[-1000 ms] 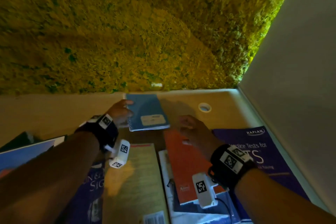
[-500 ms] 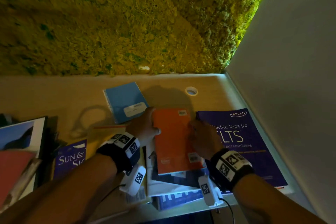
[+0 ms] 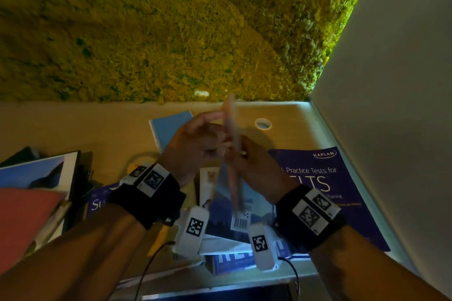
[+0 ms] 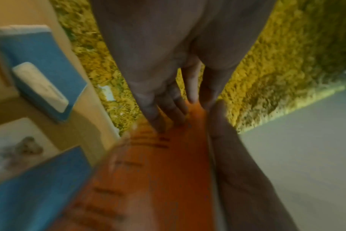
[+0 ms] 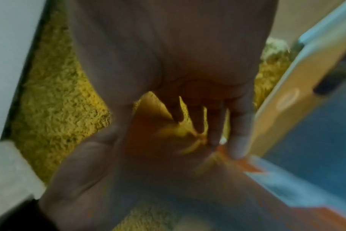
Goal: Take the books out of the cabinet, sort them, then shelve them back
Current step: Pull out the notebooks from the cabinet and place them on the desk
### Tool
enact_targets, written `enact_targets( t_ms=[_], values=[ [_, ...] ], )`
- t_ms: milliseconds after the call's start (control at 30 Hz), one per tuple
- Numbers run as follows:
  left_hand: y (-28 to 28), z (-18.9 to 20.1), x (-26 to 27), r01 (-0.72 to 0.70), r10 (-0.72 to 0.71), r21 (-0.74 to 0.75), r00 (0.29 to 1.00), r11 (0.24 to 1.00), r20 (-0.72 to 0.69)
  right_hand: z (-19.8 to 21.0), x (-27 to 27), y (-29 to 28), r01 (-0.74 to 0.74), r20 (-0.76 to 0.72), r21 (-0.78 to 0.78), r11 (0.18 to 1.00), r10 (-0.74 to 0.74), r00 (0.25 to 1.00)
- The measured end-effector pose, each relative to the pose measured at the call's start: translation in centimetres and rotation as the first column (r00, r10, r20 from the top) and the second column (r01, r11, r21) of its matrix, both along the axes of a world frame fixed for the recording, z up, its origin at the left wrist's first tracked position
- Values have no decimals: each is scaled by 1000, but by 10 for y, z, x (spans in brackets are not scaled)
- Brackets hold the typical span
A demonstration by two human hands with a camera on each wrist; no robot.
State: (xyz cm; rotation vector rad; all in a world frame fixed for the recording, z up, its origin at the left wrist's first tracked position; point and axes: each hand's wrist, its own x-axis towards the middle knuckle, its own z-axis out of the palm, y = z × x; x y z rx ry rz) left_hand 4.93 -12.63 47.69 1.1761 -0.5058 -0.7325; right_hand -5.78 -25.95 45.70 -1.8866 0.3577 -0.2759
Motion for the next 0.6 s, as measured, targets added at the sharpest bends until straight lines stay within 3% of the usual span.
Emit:
enact_targets(
  t_ms=[100, 233, 300, 400, 500, 600],
  values=[
    [3, -3, 3, 25, -48, 159, 989, 987, 142, -8, 2, -2, 48, 68, 288, 956, -70, 995],
    [26, -16, 17, -187, 156, 247, 978, 951, 141, 4, -1, -20, 6, 95, 631, 776, -86, 992],
    [38, -22, 18, -84, 76, 336, 996, 938, 39, 10, 2, -27, 6, 99, 690, 724, -102, 990],
    [48, -21, 14, 94, -70, 225, 992, 970, -109, 13, 13, -28, -18, 96, 699, 715, -70, 993],
    [53, -22, 24, 11, -13, 217, 1000, 976, 6, 7, 32, -28, -12, 91, 688, 726, -69, 993],
    [55, -21, 45, -121, 127, 236, 992, 964, -8, 0, 58, -29, 15, 54, 651, 759, -66, 996]
  ],
)
